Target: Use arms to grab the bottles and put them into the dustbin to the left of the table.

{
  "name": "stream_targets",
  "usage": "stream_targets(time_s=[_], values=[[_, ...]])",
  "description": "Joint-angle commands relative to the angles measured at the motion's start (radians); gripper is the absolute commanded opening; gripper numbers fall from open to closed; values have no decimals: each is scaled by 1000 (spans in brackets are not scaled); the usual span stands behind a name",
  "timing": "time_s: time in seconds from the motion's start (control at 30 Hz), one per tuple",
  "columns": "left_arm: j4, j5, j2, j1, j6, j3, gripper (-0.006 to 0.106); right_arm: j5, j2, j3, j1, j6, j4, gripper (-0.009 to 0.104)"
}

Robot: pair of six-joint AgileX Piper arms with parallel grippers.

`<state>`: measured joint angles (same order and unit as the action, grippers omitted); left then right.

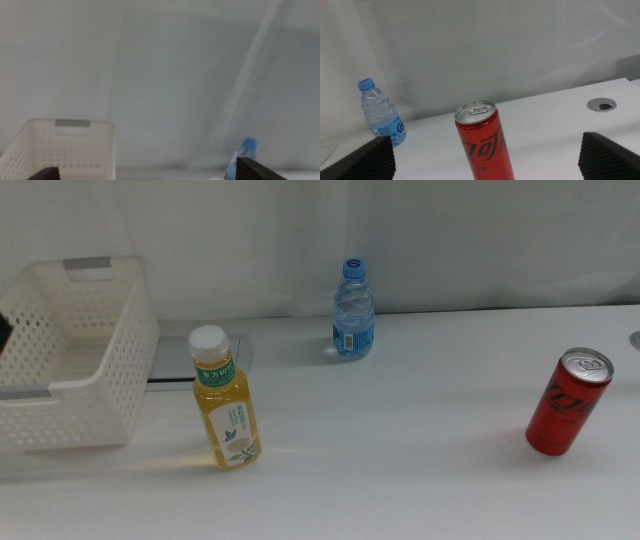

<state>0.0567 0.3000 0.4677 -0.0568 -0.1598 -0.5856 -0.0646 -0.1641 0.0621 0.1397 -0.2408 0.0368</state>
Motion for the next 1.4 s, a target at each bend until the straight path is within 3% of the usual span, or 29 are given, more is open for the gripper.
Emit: stream_targets(time_s=[0.0,0.23,0.33,0.6,1.1,1.37], values=[[11,75,77,-5,71,-62,92,11,5,-5,2,1,7,101],[188,67,188,-106,345,-69,92,11,5,-5,2,1,7,101],[222,61,223,-178,382,-69,92,11,5,-5,2,1,7,101],[222,-47,319,-283,363,-43,92,11,5,-5,2,1,4,101],[210,-543,364,-283,208,419,92,11,5,-5,2,1,4,101],[80,-816,646,-283,160,423,92,19,5,-5,2,1,4,101]])
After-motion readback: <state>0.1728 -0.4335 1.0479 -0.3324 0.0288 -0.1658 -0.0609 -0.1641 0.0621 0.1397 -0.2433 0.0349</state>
